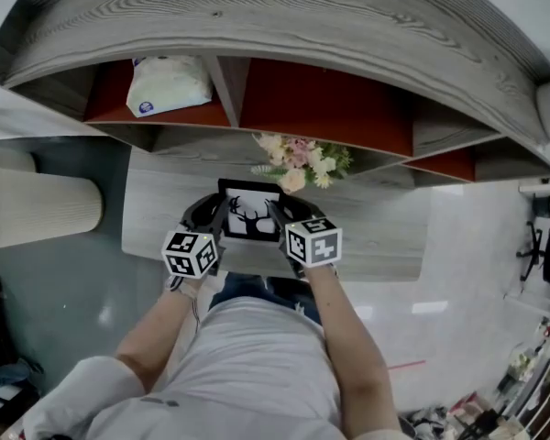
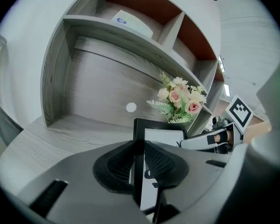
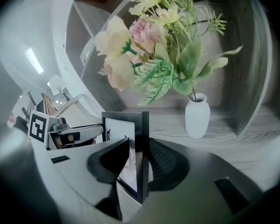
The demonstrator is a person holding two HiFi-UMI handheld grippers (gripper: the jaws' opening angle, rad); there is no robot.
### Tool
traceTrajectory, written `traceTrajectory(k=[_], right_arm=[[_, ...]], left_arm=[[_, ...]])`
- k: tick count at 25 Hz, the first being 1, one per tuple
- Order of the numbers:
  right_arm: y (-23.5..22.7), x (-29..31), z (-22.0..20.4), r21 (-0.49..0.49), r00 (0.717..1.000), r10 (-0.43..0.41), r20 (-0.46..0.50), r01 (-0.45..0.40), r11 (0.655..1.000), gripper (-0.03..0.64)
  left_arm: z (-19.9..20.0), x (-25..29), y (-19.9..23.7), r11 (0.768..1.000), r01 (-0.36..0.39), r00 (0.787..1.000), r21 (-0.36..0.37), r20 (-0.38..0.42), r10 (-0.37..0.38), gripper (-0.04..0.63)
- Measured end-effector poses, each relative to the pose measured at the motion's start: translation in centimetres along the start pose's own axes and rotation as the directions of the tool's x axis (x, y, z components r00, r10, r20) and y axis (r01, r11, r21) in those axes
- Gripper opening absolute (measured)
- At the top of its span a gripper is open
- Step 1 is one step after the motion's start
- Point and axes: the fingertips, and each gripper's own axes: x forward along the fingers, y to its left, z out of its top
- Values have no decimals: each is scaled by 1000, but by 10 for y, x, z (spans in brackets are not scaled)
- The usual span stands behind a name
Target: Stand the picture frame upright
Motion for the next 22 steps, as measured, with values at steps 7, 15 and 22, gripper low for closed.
traceTrajectory(k=[7, 15, 22], right_arm=[[17, -25, 15, -17, 999, -4, 37, 5, 1000, 130], [46, -54, 33, -42, 997, 14, 69, -11, 999, 123], [65, -83, 66, -123, 994, -3, 106, 16, 992, 123]], left_arm=[[25, -17, -14, 999, 2, 999, 42, 33, -4, 74], [55, -47, -25, 998, -17, 996, 62, 83, 12, 74], [86, -69, -44, 998, -12, 993, 65, 114, 5, 74]])
